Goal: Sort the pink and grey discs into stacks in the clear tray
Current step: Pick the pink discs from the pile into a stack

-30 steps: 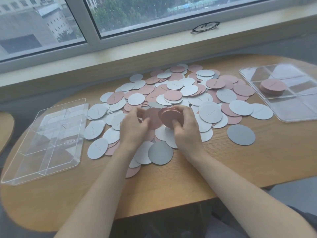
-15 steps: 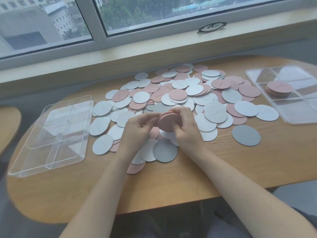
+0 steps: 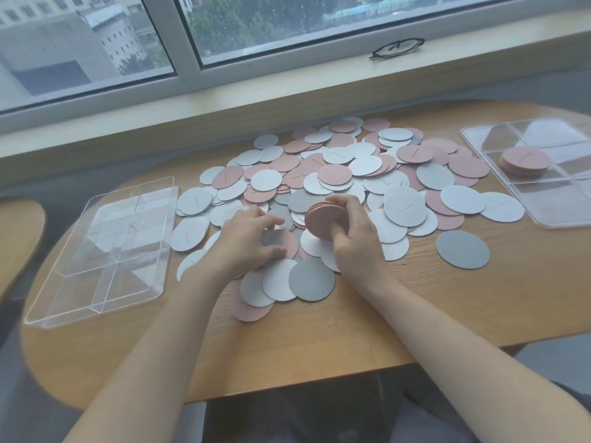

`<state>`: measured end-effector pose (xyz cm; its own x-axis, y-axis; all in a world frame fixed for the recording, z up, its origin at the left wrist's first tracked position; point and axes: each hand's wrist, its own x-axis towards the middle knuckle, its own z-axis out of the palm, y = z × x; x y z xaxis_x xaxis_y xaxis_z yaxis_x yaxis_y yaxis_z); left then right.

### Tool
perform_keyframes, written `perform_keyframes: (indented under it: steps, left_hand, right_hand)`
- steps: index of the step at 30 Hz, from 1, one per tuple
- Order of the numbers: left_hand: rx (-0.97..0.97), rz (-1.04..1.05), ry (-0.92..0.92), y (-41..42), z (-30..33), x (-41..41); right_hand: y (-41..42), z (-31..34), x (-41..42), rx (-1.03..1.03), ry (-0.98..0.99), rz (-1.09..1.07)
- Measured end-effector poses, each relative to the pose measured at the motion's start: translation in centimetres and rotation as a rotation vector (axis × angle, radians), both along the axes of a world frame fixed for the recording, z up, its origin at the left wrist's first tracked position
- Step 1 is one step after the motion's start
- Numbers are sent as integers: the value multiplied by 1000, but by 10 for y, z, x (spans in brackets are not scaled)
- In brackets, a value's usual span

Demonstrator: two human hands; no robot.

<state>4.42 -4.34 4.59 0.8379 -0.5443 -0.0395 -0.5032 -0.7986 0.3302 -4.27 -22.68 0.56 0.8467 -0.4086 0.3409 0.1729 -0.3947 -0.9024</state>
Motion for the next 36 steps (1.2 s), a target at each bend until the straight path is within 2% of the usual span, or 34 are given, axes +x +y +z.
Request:
perform_keyframes:
  steps: [6, 12, 21, 26, 36]
  left_hand:
    - [-27, 3, 130, 0, 12, 8]
    - [-151, 25, 195, 1, 21, 5]
    - [-454, 116, 216, -3, 25, -1]
    - [-689, 169, 290, -5, 24, -4]
    - [-812, 313, 213, -1, 11, 0]
  right_hand:
    - [1, 2, -2, 1, 4, -2]
    - [1, 3, -1, 17, 3, 11]
    - [0, 4, -2, 49, 6, 17]
    - [0, 5, -3, 62, 8, 20]
    - [0, 6, -4, 94, 7, 41]
